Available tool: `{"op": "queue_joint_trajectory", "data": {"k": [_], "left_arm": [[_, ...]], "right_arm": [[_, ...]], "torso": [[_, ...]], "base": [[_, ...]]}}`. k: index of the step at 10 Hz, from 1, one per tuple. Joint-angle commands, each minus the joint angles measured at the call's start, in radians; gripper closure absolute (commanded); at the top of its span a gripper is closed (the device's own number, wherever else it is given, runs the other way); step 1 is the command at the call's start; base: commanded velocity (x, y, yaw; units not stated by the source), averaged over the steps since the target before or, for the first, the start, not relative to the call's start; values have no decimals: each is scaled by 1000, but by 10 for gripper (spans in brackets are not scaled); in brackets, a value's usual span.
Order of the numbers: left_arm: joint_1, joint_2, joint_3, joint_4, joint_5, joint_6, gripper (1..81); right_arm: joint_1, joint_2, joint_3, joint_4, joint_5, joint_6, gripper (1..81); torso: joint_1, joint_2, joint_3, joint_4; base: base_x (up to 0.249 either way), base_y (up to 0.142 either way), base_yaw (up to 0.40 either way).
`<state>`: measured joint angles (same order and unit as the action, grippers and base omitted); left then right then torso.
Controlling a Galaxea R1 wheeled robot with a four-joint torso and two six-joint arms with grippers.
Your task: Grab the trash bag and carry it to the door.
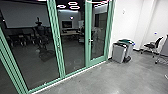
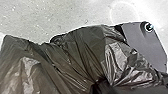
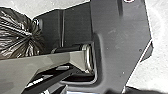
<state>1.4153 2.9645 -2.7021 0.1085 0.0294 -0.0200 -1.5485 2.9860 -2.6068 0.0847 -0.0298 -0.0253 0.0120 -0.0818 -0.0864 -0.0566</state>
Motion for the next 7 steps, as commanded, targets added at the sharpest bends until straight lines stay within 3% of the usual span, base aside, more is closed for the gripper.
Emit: {"op": "queue_joint_trajectory", "data": {"k": [1, 7], "left_arm": [[-60, -4, -1, 8, 50, 6, 811], [-60, 1, -1, 10, 52, 6, 811]], "right_arm": [[44, 4, 4, -3, -64, -7, 10], [43, 4, -2, -5, -65, -7, 10]], "torso": [[0, 0, 0, 0], [0, 0, 0, 0]], "base": [[143, -66, 0], [143, -55, 0]]}}
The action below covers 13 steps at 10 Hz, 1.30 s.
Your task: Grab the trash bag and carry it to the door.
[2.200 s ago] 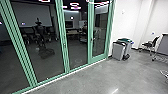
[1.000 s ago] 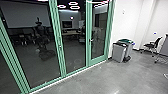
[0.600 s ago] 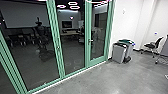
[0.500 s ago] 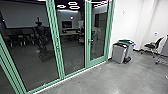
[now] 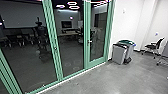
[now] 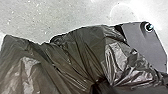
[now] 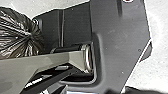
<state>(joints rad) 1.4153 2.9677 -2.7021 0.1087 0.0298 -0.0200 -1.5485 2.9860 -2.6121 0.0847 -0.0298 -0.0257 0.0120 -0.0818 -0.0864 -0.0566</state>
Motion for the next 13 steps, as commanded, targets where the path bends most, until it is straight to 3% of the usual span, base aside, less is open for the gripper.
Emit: {"op": "queue_joint_trajectory", "data": {"k": [1, 13], "left_arm": [[-60, -2, -1, 9, 52, 6, 811], [-60, -2, -1, 9, 50, 6, 811]], "right_arm": [[43, 4, 3, -3, -64, -6, 10], [38, 4, 1, -2, -64, -6, 10]], "torso": [[0, 0, 0, 0], [0, 0, 0, 0]], "base": [[142, 0, 0], [139, 0, 0]]}}
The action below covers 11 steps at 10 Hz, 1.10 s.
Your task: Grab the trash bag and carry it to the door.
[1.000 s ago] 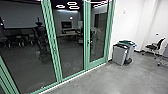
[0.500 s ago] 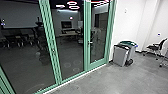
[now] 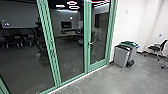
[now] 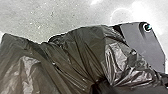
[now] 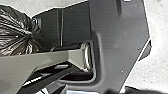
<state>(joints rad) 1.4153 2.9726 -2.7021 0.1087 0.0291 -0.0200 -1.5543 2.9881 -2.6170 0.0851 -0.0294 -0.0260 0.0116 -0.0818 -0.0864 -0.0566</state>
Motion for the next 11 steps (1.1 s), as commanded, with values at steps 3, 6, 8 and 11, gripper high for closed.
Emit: {"op": "queue_joint_trajectory", "data": {"k": [3, 6, 8, 11], "left_arm": [[-60, -7, -1, 9, 51, 6, 811], [-60, -7, -1, 9, 51, 6, 811], [-60, -7, -1, 9, 51, 6, 811], [-60, -7, -1, 9, 51, 6, 811]], "right_arm": [[42, 2, 6, -2, -64, -6, 10], [41, 2, 6, -2, -63, -6, 10], [41, 2, 6, -2, -63, -6, 10], [41, 4, 6, -2, -64, -6, 10]], "torso": [[0, 0, 0, 0], [0, 0, 0, 0], [0, 0, 0, 0], [0, 0, 0, 0]], "base": [[139, 0, 0], [143, -41, 0], [143, -62, 0], [144, -62, 0]]}}
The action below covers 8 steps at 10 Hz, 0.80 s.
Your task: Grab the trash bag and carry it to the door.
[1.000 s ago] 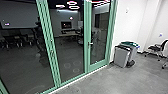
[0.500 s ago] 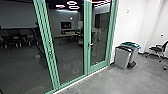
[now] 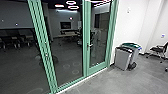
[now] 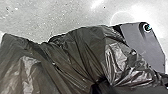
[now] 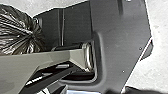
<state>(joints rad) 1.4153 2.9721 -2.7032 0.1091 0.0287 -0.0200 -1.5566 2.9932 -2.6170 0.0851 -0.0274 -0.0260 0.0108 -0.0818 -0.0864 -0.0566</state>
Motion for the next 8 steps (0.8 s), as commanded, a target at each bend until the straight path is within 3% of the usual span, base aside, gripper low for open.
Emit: {"op": "queue_joint_trajectory", "data": {"k": [1, 8], "left_arm": [[-60, -7, 0, 9, 51, 6, 811], [-60, -4, 0, 17, 51, 6, 811]], "right_arm": [[45, -1, 6, -4, -66, -6, 10], [46, 8, 6, -16, -66, -6, 10]], "torso": [[0, 0, 0, 0], [0, 0, 0, 0]], "base": [[144, -62, 0], [148, -62, 0]]}}
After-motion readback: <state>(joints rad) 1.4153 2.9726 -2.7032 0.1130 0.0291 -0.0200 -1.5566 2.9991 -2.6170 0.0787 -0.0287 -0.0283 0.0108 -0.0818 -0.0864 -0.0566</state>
